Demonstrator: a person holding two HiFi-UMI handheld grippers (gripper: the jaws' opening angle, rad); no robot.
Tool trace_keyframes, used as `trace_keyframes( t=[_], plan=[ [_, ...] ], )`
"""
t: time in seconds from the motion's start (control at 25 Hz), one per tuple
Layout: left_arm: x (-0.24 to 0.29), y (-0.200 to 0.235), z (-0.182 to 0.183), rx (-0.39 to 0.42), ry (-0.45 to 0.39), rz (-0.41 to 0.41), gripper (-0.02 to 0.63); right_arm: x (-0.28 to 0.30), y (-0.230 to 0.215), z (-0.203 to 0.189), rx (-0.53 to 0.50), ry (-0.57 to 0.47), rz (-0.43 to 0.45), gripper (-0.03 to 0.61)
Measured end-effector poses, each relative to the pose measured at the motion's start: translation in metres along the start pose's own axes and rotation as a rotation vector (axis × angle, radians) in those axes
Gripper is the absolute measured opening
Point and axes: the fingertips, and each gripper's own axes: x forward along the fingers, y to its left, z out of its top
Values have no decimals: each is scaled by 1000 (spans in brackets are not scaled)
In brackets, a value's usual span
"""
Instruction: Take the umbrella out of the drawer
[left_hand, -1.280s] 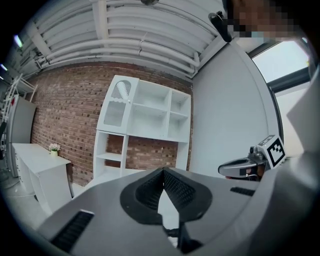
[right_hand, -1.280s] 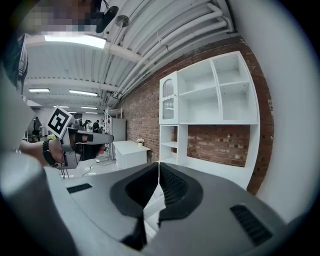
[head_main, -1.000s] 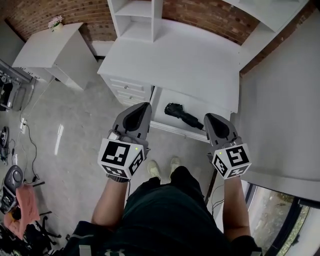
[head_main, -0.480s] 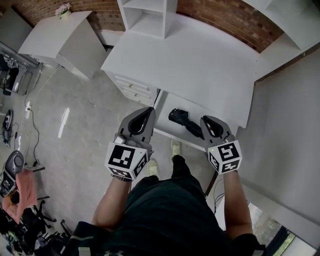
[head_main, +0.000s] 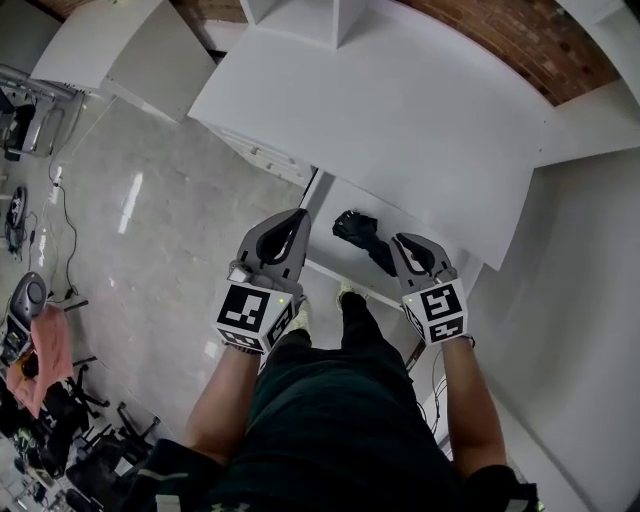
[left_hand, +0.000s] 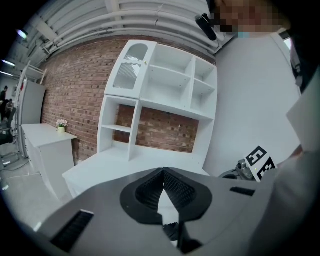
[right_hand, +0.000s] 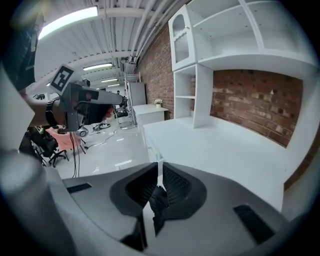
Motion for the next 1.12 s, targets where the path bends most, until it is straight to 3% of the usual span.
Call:
trace_keyframes(
  t=[0.2,0.48,0.88,1.12],
  plan=[
    [22,10,-26,-14,44,38,6,32,-4,-42,-3,102,76,11],
    [47,19,-65,-42,102,78,6,77,-2,-108,-46,266,194,109],
    [63,28,-107,-79,144,106,6,112,7,-175,-101,455,279,161],
    [68,26,-131,-110,161,104,6,129,9,-205,-117,514,291,181]
  ],
)
